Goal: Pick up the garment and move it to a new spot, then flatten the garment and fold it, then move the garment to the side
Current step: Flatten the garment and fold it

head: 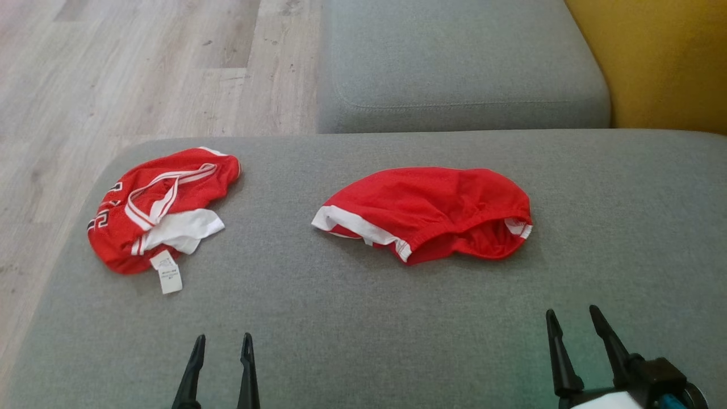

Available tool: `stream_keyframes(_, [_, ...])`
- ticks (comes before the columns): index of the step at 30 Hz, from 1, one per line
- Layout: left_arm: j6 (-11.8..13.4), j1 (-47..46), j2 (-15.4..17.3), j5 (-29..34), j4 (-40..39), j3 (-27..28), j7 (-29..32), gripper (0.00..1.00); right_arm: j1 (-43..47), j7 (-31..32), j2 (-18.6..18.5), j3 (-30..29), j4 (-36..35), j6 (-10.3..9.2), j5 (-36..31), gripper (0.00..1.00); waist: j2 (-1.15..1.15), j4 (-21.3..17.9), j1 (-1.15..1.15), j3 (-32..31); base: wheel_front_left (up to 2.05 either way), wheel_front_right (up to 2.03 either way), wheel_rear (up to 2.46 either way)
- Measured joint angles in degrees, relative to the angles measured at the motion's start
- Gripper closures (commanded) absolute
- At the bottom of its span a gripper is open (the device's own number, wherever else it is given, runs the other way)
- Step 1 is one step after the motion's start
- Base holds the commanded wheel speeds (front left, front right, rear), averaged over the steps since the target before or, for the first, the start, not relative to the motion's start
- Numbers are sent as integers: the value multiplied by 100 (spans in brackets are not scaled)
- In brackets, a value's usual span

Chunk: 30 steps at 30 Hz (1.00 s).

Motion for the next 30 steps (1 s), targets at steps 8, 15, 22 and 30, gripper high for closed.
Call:
stream_keyframes(8, [-42,-108,0,-60,175,-227,0,0,54,0,1,43,-29,0,-1,0,0,-239,0,146,0,0,0])
stream_keyframes(15, [-204,-870,-3,-154,481,-723,-1,0,-14,0,2,89,-97,0,-19,0,0,-716,1,421,0,0,0])
stream_keyframes(22, [-456,-2006,-16,-26,1235,-1363,0,0,-463,0,1,359,-279,0,-19,0,0,-1223,1,922,0,0,0])
stream_keyframes(30, [-732,-3945,-30,48,2524,-2047,-9,0,-1028,0,1,550,-469,0,57,0,0,-1883,2,1764,0,0,0])
